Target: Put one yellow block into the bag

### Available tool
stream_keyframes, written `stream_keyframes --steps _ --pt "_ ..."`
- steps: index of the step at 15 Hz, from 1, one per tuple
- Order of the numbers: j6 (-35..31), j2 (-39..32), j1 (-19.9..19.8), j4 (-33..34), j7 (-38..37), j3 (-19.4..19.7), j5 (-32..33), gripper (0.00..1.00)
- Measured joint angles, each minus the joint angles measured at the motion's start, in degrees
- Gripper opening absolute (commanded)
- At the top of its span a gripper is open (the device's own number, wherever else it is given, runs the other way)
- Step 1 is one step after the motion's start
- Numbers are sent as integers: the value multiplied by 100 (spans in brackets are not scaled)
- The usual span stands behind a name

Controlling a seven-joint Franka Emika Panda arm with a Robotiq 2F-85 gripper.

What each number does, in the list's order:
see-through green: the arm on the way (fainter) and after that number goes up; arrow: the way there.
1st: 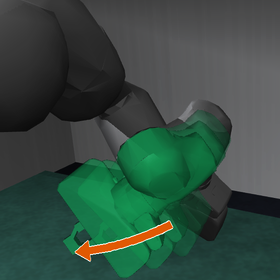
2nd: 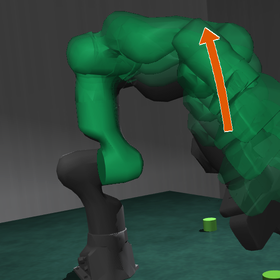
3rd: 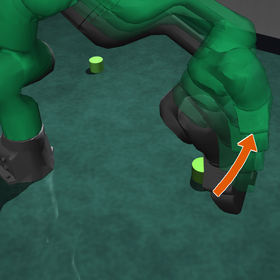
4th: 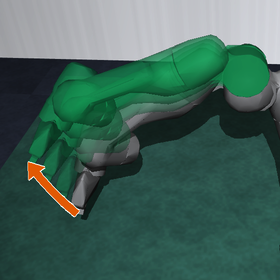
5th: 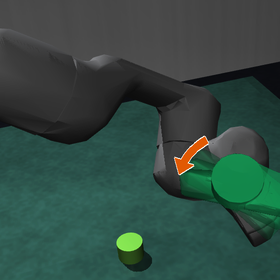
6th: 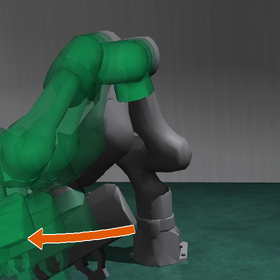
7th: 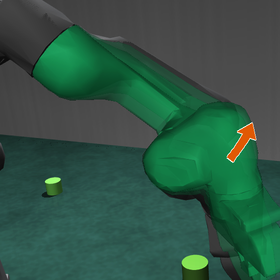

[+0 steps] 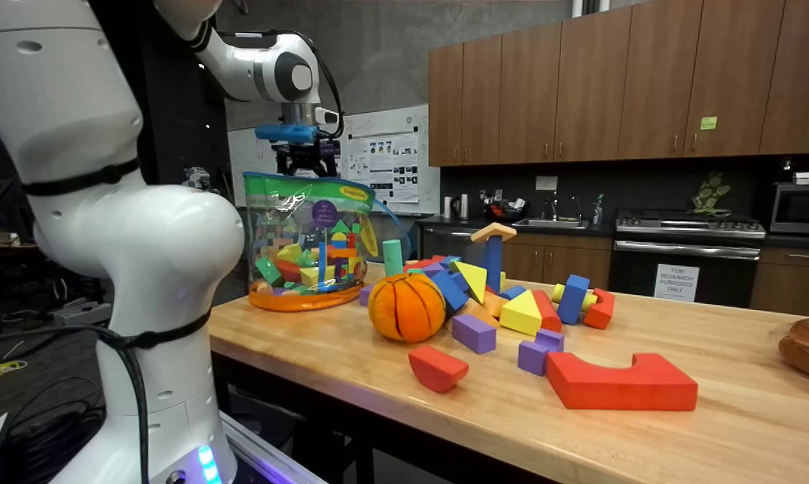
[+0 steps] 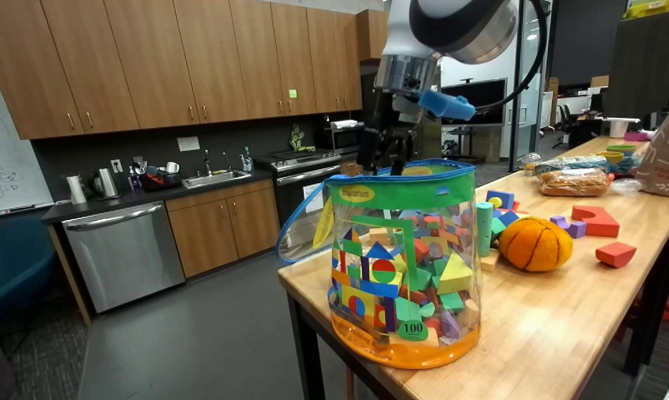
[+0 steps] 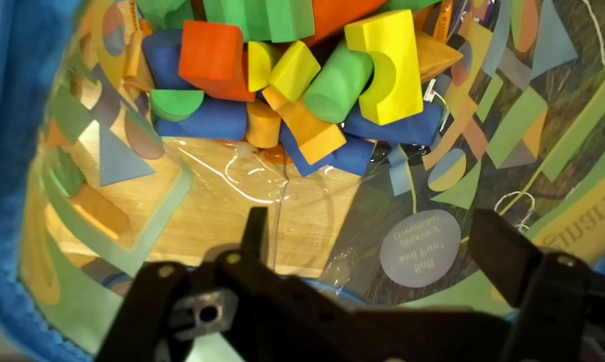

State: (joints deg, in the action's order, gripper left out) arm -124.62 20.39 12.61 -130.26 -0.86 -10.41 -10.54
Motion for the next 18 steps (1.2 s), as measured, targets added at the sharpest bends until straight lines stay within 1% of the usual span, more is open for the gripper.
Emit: stream_keyframes --steps 3,5,9,11,13,15,18 --pt "5 -2 0 18 6 -12 22 100" --pt "21 -11 6 160 12 -81 76 100" --pt "69 -47 47 932 -77 -354 141 100" --pt "14 -50 52 1408 -299 -487 155 100" --pt "-22 -41 46 1750 -647 -552 234 100" --pt "-76 31 -16 1789 -1051 -545 247 100" --pt "-356 314 -174 1381 -1592 -400 111 100"
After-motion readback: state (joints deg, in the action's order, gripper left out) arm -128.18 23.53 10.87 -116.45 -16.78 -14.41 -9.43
